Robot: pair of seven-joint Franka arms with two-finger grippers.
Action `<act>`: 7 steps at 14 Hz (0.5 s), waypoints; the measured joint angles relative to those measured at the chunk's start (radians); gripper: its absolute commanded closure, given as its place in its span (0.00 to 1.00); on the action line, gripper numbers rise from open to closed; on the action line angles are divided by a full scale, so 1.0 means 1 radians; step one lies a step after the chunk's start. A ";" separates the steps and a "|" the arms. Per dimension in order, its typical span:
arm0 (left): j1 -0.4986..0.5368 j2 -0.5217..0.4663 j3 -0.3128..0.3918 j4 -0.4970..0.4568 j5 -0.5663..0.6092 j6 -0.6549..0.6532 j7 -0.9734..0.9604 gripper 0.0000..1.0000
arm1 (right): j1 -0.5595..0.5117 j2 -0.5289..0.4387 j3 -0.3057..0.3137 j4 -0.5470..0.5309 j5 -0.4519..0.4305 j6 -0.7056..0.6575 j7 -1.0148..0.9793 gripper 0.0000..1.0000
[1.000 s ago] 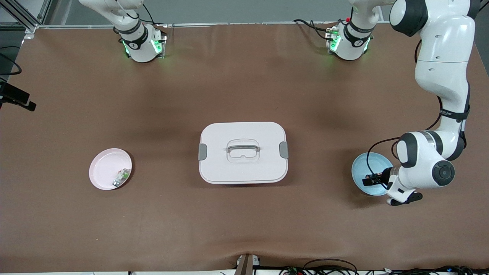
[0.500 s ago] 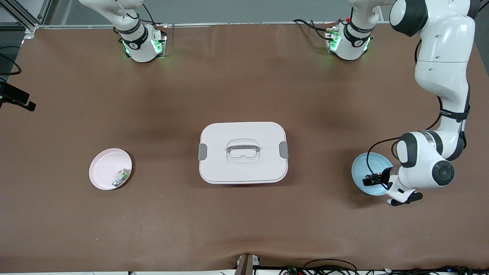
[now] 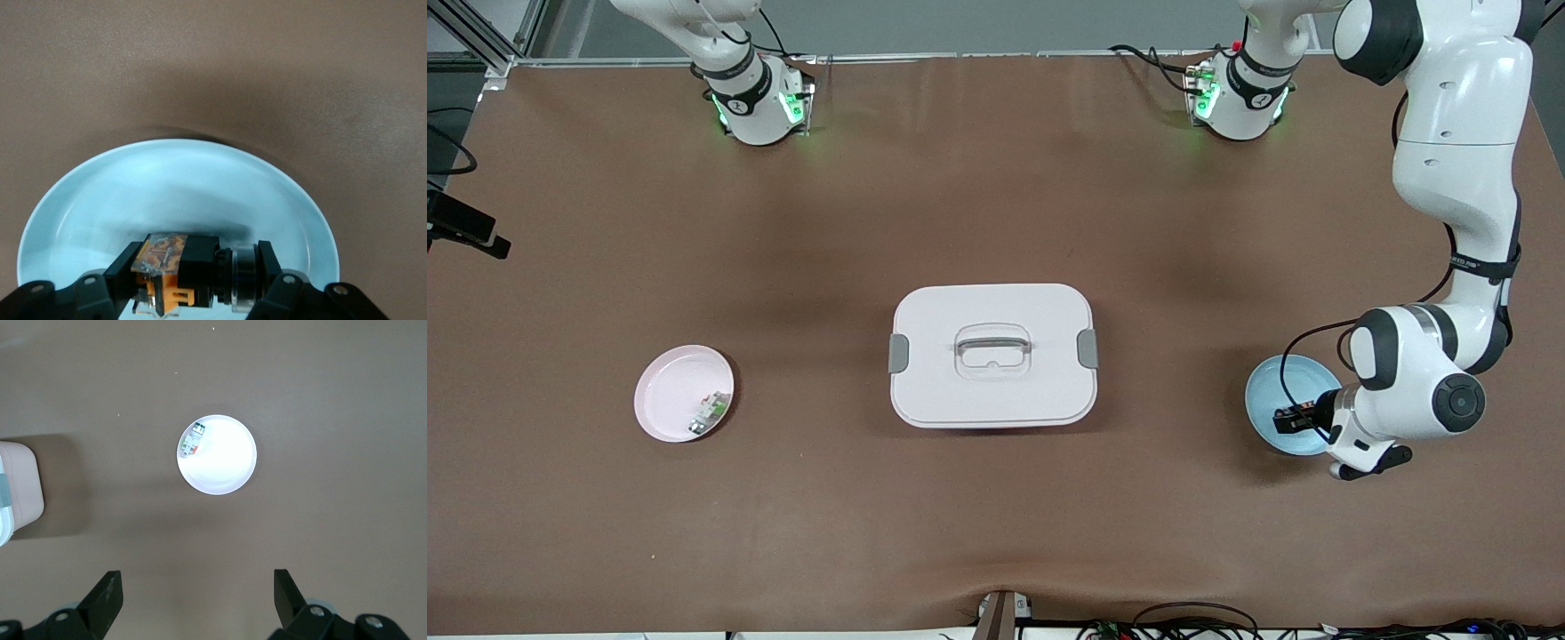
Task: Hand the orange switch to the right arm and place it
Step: 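Lower the left gripper and close it on the orange switch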
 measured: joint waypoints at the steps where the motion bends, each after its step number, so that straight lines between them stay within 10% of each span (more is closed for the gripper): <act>1: 0.000 0.000 0.000 0.000 0.000 0.000 0.000 0.72 | 0.000 0.000 0.000 0.000 0.000 0.000 0.000 0.00; 7: 0.001 -0.017 0.000 0.021 0.000 0.000 -0.109 0.72 | 0.000 0.000 0.001 0.000 0.000 0.000 0.000 0.00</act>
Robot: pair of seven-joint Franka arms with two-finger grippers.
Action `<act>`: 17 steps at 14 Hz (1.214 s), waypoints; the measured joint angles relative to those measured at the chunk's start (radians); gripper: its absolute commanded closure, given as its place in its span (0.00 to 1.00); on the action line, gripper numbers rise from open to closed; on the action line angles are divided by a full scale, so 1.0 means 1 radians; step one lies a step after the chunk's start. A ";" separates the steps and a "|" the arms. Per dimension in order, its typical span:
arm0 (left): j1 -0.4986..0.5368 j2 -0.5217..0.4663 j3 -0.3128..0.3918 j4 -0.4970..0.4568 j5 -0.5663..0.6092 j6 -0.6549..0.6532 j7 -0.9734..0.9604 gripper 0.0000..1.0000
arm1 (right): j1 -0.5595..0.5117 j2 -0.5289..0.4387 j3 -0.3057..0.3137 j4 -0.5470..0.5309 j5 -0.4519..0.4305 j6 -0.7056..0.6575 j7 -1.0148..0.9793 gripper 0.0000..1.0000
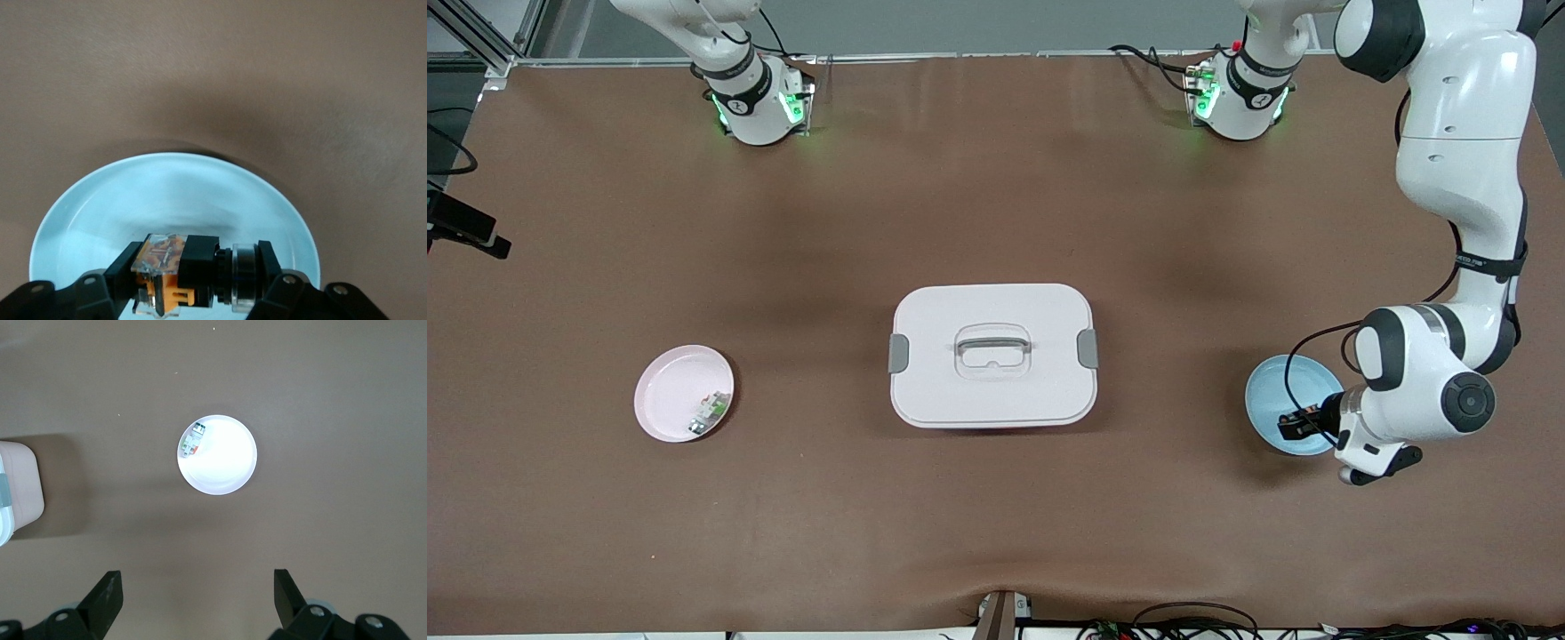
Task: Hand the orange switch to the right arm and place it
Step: 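Lower the left gripper and close it on the orange switch, then lift the orange switch with the left gripper toward the white box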
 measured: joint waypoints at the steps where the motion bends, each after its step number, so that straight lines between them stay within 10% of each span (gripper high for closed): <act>1: 0.000 -0.008 0.000 0.002 0.000 0.000 -0.028 0.72 | 0.000 0.000 0.001 0.000 0.000 0.000 0.000 0.00; 8: 0.005 -0.095 -0.008 0.009 -0.020 -0.019 -0.300 0.70 | 0.002 0.000 0.004 0.000 0.000 0.000 0.000 0.00; 17: 0.002 -0.300 -0.120 0.013 -0.086 -0.421 -0.535 0.70 | 0.000 0.000 0.001 0.000 0.000 0.043 0.000 0.00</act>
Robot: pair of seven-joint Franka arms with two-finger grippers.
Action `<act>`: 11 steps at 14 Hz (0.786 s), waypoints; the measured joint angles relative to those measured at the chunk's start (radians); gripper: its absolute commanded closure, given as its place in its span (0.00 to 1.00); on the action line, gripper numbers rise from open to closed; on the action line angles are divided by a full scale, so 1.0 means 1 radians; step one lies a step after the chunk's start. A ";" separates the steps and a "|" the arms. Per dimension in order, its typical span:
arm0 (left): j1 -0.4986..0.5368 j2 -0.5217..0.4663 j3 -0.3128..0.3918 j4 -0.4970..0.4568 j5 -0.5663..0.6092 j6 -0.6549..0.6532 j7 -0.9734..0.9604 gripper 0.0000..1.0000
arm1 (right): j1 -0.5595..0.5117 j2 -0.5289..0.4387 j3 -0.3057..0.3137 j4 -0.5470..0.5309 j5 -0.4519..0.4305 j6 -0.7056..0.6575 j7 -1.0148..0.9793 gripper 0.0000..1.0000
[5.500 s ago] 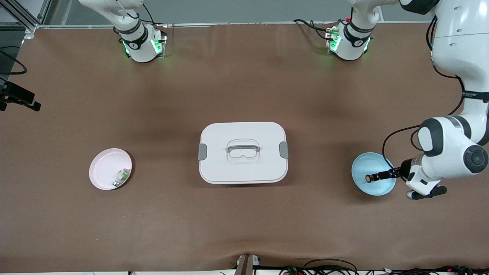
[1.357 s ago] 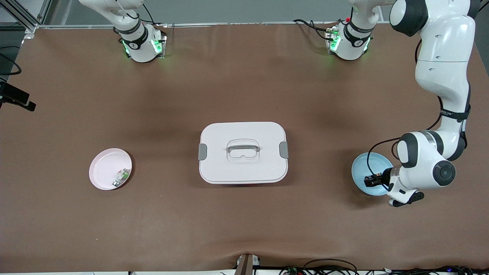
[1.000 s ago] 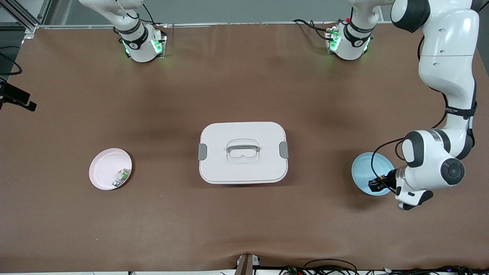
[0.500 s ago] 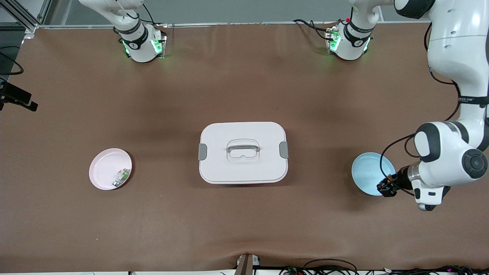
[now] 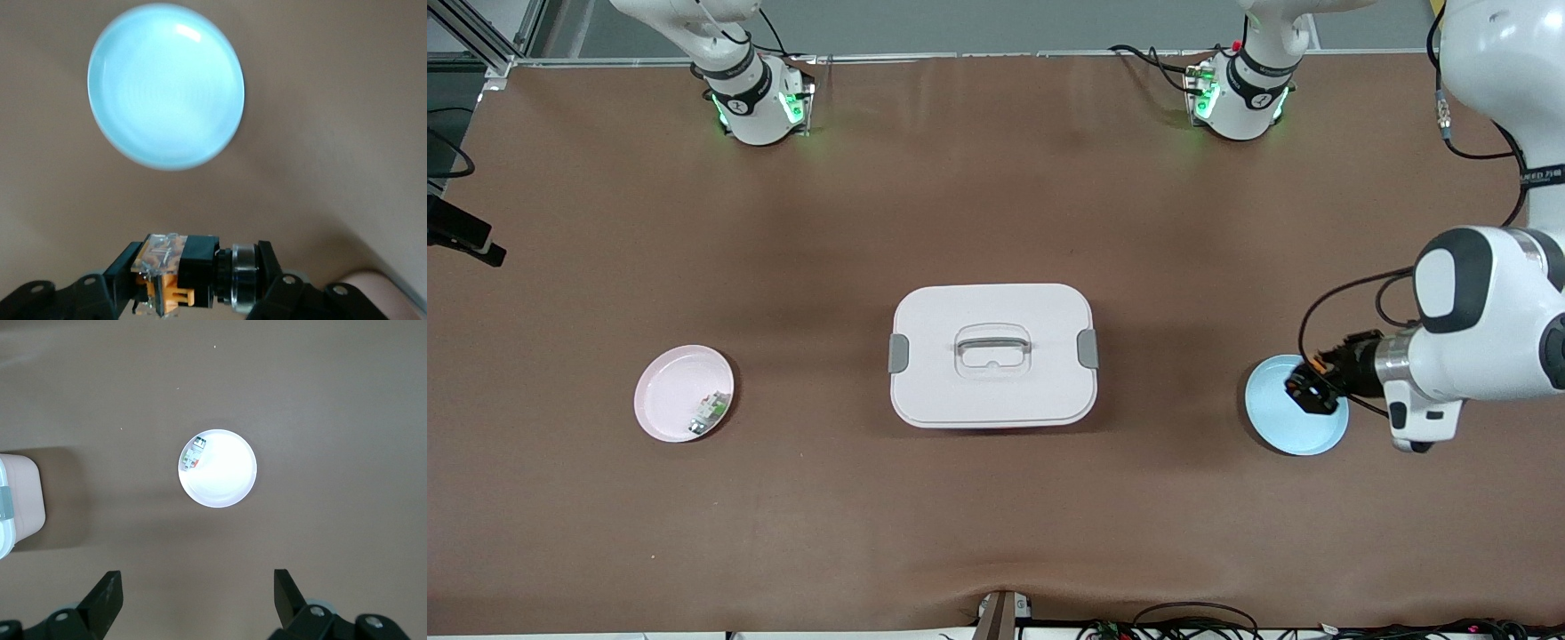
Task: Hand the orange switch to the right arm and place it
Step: 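Lift the orange switch with the left gripper toward the white box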
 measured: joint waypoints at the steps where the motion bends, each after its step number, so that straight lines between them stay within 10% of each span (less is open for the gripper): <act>1: -0.001 -0.021 -0.029 0.000 -0.008 -0.036 -0.047 0.70 | 0.000 0.000 0.000 0.000 0.000 0.001 0.000 0.00; 11: -0.006 -0.099 -0.354 0.040 -0.246 -0.110 -0.574 0.70 | -0.010 0.001 -0.003 0.008 -0.009 -0.002 0.000 0.00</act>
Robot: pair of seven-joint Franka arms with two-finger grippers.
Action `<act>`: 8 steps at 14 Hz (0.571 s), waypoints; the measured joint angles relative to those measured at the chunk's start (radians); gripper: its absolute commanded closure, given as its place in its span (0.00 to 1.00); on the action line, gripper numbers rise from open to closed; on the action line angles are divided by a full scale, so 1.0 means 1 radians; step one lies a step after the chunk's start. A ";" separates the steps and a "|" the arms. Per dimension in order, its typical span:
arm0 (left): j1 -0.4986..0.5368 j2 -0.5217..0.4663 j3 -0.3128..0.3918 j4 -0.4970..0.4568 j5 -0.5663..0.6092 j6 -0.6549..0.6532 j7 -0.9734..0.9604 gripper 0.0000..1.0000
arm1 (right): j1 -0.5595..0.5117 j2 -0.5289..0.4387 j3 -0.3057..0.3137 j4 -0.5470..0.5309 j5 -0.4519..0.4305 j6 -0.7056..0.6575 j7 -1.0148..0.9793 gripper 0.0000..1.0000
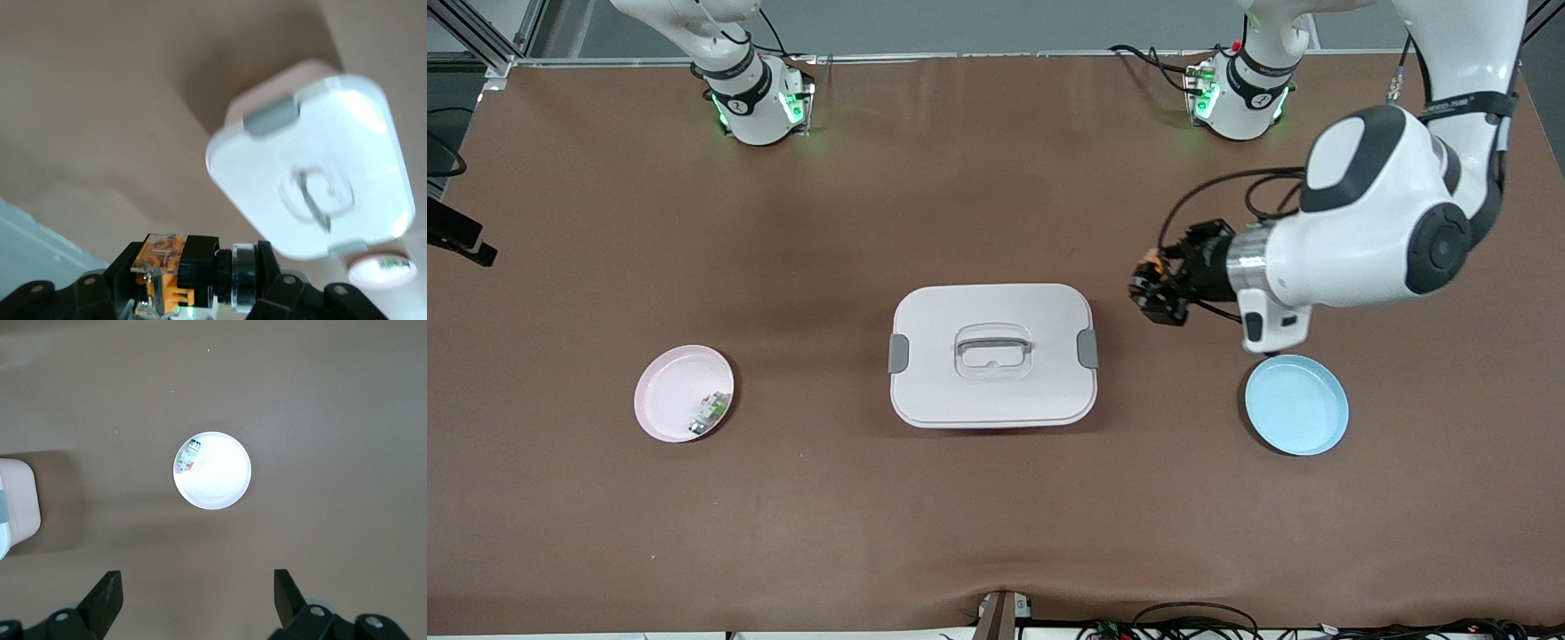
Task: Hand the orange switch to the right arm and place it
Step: 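Lift the orange switch with the left gripper toward the white box, then carry the switch above the box while the right gripper reaches toward it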
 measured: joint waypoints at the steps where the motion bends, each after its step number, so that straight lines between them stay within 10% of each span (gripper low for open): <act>1: -0.002 -0.001 -0.026 0.014 -0.025 0.009 -0.052 0.70 | -0.007 0.003 -0.001 -0.001 0.002 -0.002 -0.003 0.00; 8: -0.131 0.010 -0.067 0.028 -0.140 0.300 -0.308 0.70 | -0.081 0.025 -0.006 -0.079 0.370 -0.010 0.020 0.00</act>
